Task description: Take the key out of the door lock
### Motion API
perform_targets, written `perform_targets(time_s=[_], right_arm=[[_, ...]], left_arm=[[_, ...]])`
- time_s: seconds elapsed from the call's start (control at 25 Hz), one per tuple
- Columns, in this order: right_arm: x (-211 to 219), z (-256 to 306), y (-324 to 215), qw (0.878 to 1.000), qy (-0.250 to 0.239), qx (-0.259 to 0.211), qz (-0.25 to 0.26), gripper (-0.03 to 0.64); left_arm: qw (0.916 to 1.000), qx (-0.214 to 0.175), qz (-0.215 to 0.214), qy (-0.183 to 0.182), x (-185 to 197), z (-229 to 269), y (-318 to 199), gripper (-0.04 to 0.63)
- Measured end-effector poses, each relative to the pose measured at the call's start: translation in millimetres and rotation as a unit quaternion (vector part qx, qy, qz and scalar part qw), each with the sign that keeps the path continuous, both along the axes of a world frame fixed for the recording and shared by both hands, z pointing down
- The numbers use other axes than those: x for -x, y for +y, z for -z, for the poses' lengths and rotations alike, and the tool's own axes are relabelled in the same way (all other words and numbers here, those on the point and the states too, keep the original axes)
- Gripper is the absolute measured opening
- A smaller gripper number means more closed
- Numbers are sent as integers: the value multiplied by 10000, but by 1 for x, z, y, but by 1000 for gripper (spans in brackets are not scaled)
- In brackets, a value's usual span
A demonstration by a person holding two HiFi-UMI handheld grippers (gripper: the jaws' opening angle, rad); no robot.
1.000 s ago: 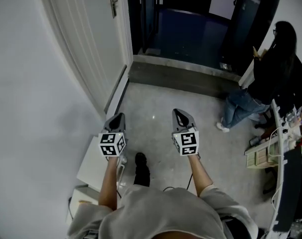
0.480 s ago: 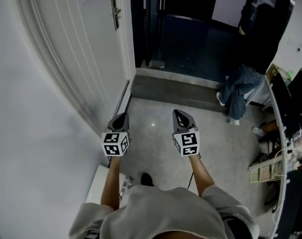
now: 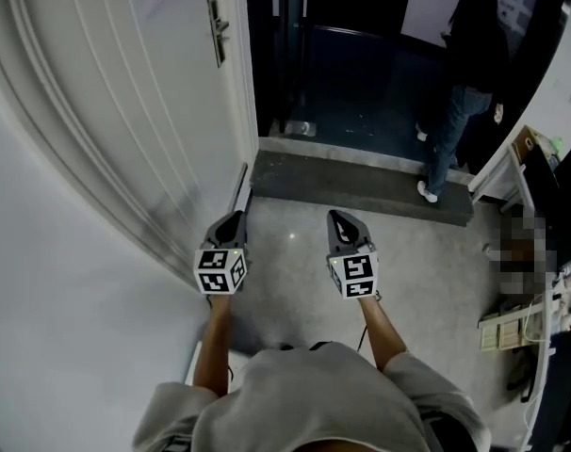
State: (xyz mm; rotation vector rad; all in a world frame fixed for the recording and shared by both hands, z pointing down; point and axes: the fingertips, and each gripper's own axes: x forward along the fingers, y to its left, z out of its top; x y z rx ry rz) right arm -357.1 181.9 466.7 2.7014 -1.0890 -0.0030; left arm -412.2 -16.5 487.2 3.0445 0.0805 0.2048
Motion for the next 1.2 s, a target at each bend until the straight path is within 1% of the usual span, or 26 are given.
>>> perform_targets(time_s=[0.24,0.4,0.64,0.76,0.92,1.2], right_arm=[[-31,-10,-8,9999,-113,27,-57,23],[-53,-17,-18,9999,-113,62,6,23],[-97,-33,-43,9997,-208,13,143,23],[-123,-32,-51,9996,-101,-28,276,23],[-182,-24,-65,9991,-163,-114,380,23],[-307,1,-93,9990,-93,-200,386,23]], left_arm=[[10000,29,-22,-54,-30,-8,-10,18],[9999,52,25,-88,-49,-17,-20,18],[9998,37,135,-134,-91,-35,-41,18],[9996,18,251,-125,-112,-37,-42,18],[9993,-29,341,-140,-166,-27,-52,18],[9992,-154,360,-97,-291,4,-86,18]])
